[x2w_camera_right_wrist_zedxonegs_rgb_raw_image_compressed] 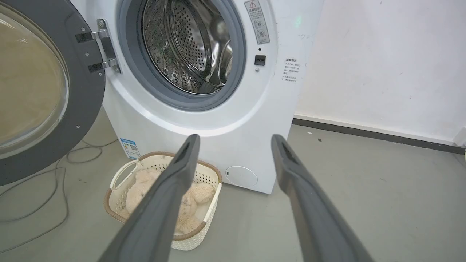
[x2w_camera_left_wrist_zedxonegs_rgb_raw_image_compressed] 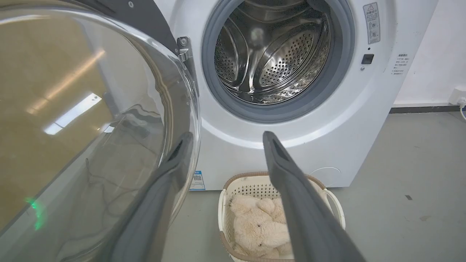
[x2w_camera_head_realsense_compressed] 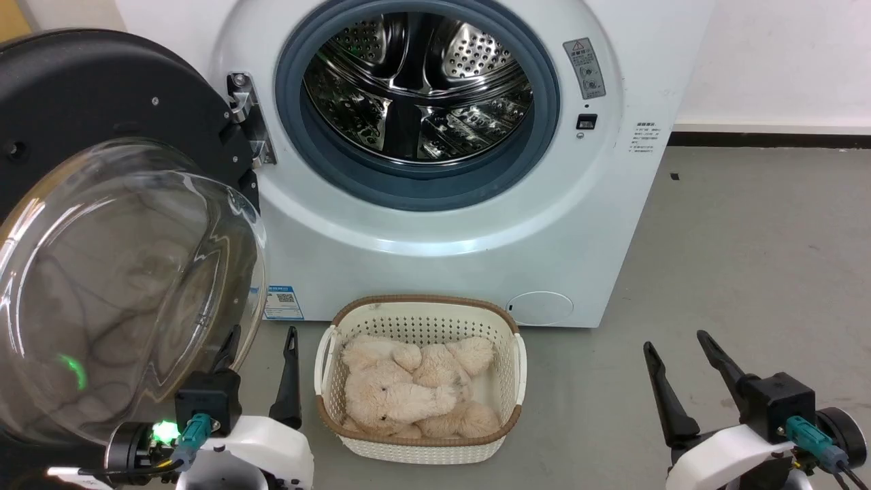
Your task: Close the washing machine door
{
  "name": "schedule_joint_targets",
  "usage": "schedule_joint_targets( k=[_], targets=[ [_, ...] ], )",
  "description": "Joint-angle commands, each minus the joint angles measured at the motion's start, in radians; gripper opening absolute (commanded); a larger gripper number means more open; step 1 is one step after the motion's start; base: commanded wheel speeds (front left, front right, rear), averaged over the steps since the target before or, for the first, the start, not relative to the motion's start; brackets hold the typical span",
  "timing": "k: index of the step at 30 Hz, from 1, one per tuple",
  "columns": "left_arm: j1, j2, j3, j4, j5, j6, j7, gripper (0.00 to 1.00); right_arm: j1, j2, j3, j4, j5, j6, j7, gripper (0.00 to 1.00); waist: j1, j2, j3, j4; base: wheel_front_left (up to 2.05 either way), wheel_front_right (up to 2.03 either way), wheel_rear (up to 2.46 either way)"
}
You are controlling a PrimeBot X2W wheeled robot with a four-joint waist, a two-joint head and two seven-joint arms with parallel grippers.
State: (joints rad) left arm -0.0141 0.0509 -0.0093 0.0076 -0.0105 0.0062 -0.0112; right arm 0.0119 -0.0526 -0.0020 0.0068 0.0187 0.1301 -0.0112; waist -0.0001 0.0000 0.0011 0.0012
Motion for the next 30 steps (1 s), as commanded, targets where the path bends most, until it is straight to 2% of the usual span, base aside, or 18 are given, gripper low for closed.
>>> schedule_joint_targets(
  k=[1, 15, 30],
  targets=[
    [0.003, 0.000, -0.001, 0.002, -0.006, 0.005, -0.009, 1.00, 0.004, 0.000, -0.002, 0.001, 0.006, 0.000, -0.010, 1.00, 0.0001, 0.0000, 0.000, 0.001, 0.00, 0.00, 0.00],
    [0.010, 0.000, -0.014, 0.003, -0.024, 0.013, -0.039, 1.00, 0.011, 0.000, 0.002, 0.006, 0.017, 0.000, -0.040, 1.00, 0.0001, 0.0000, -0.003, 0.029, 0.00, 0.00, 0.00],
    [0.019, 0.000, -0.016, 0.002, -0.040, 0.017, -0.070, 1.00, 0.019, 0.001, 0.015, 0.012, 0.032, 0.000, -0.071, 1.00, 0.0001, 0.0000, -0.011, 0.099, 0.00, 0.00, 0.00]
  ],
)
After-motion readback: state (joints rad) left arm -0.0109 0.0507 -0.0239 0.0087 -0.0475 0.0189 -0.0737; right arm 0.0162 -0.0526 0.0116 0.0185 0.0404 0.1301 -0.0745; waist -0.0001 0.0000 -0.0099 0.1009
